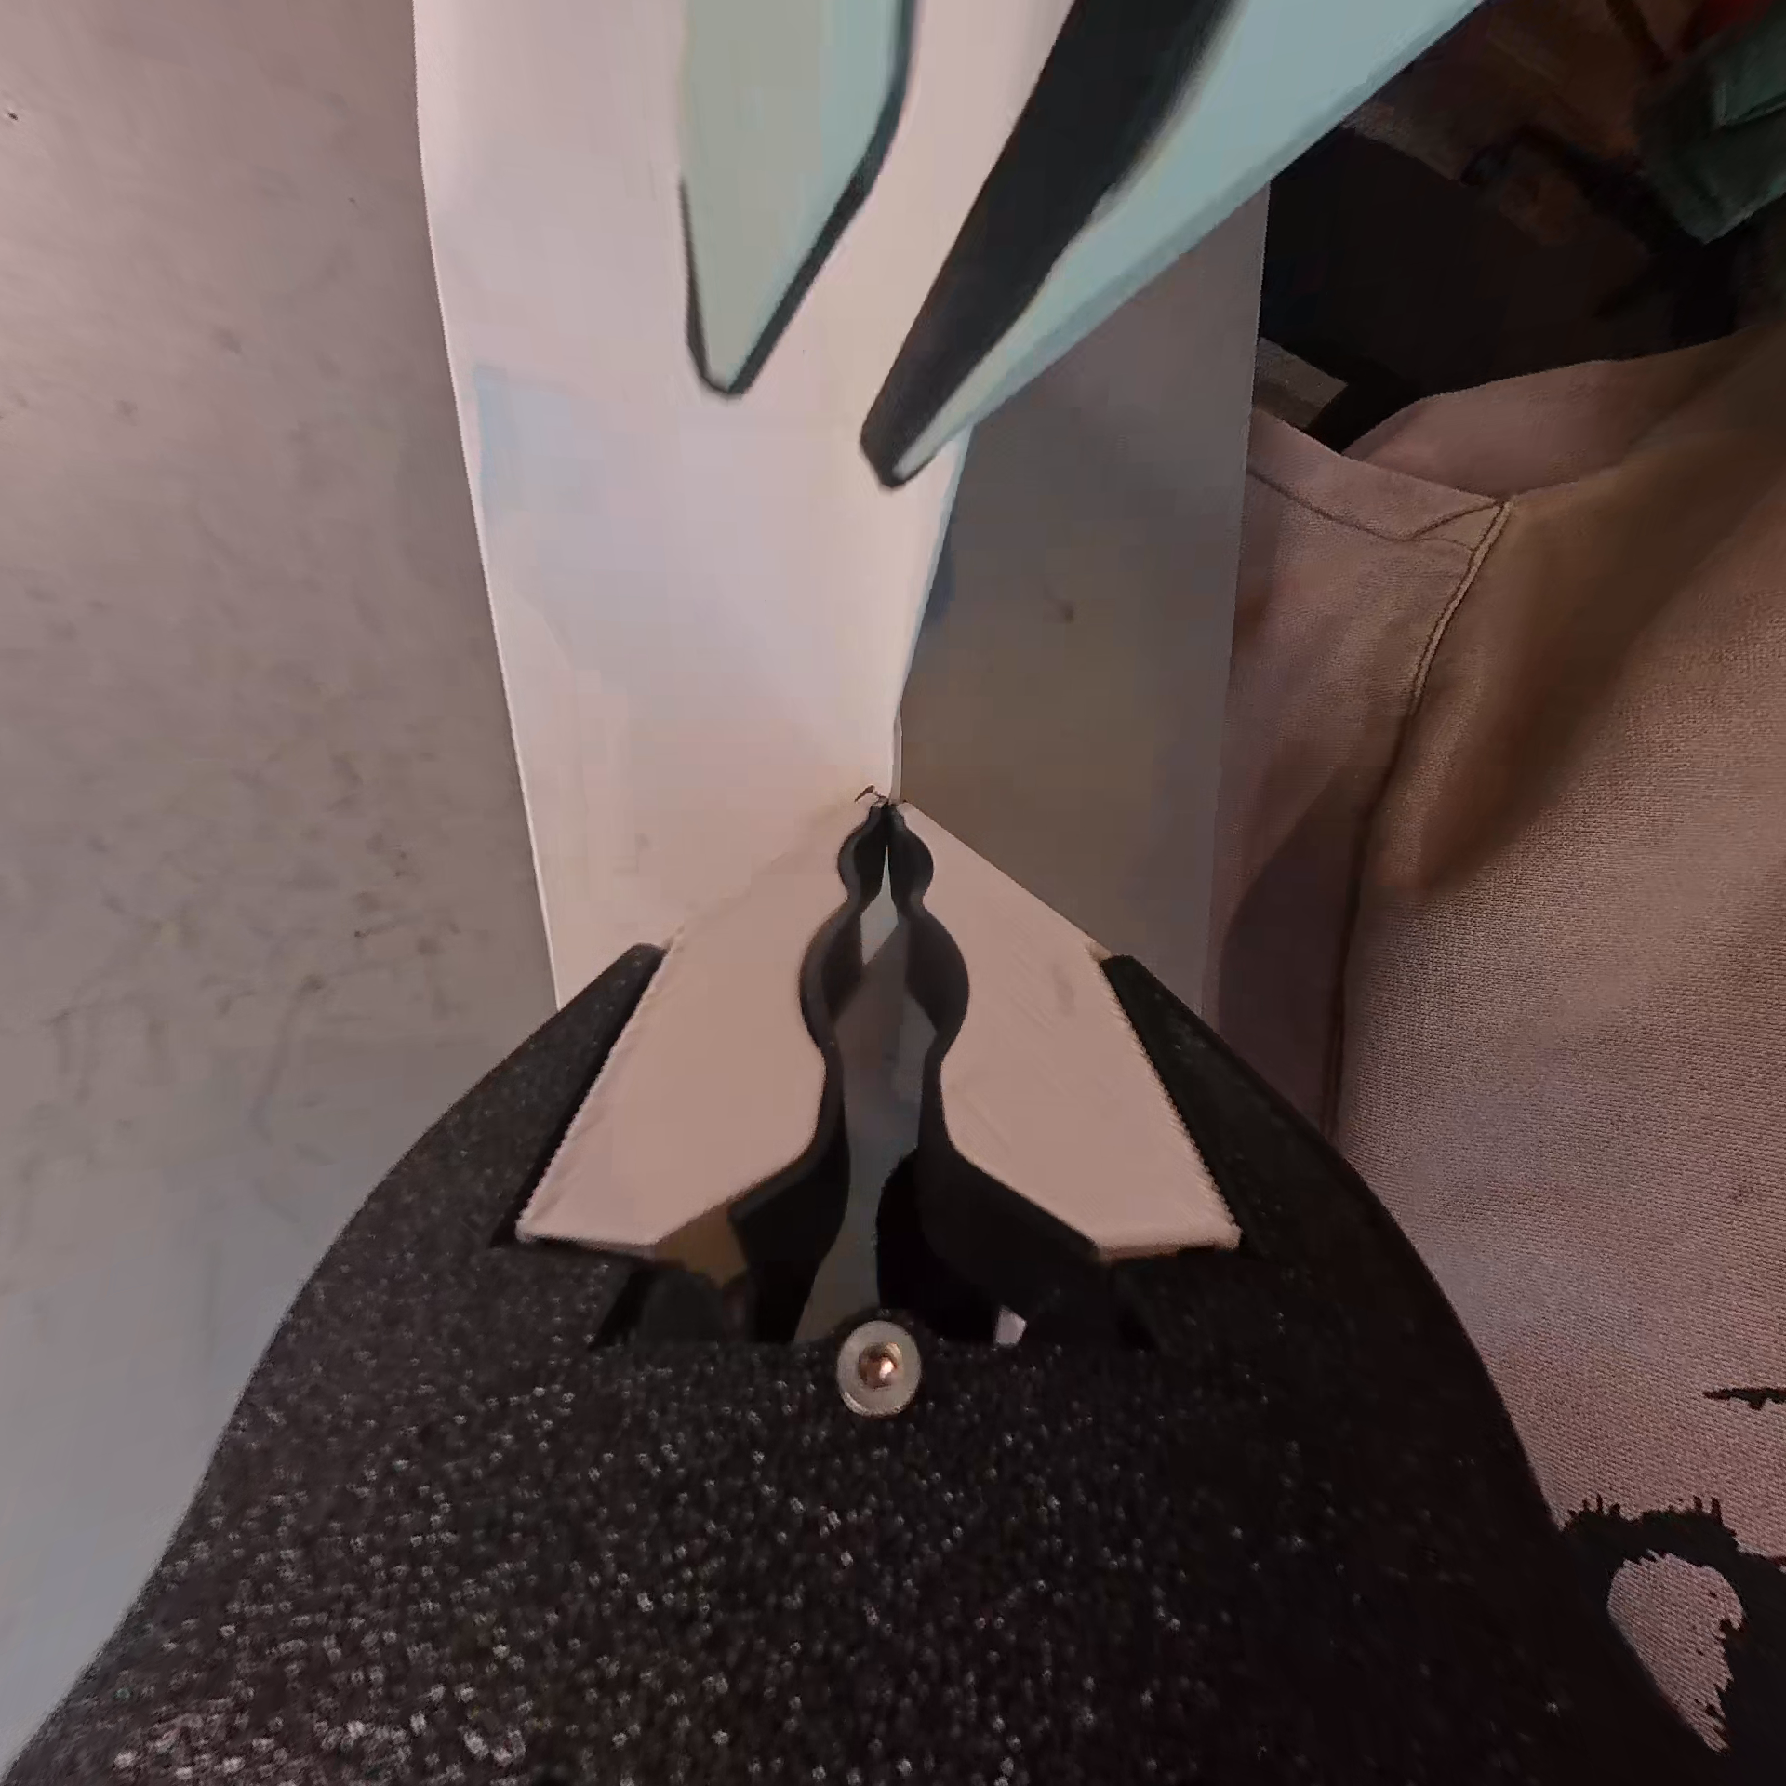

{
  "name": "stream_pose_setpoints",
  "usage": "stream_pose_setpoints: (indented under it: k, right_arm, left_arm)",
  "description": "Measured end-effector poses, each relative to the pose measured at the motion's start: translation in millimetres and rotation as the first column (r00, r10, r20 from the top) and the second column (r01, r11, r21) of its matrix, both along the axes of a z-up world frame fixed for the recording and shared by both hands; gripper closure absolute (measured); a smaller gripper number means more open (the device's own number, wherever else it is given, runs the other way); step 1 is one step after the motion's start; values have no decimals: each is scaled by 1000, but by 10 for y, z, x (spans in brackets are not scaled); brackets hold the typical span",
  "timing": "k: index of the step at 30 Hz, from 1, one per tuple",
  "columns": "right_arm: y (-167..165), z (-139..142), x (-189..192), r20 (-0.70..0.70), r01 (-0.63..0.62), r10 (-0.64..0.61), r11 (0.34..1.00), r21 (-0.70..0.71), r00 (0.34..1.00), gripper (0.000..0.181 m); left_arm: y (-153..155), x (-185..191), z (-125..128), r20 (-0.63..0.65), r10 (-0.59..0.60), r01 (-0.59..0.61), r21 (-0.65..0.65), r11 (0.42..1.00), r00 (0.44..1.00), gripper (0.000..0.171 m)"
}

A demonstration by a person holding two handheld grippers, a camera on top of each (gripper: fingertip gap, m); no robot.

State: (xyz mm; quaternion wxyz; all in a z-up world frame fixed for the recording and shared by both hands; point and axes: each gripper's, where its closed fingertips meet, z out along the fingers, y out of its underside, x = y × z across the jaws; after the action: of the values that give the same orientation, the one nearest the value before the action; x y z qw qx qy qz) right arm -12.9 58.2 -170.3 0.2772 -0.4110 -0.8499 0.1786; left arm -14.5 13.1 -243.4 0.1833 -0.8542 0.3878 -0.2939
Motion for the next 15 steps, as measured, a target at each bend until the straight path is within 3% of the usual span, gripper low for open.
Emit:
stream_pose_setpoints:
  k: [3,6,9,12,15]
  right_arm:
    - [-229,189,62,-120,-25,24,1000,-10,992,173]
    - [-578,-90,194,-69,-49,42,994,-98,997,181]
    - [-286,-255,102,-148,101,-86,990,96,985,179]
    - [-283,81,34,-307,105,-55,983,149,950,178]
    - [-568,428,103,-388,-5,38,996,85,921,180]
  left_arm:
    - [-4,0,4,31,3,-1,-47,999,1000,171]
    - [-9,0,9,34,-10,13,-91,996,999,171]
    - [-13,-1,12,29,-31,34,-133,991,999,171]
    - [-16,-2,16,36,-35,41,-169,985,999,171]
    - [-18,-1,20,59,-29,40,-203,978,998,171]
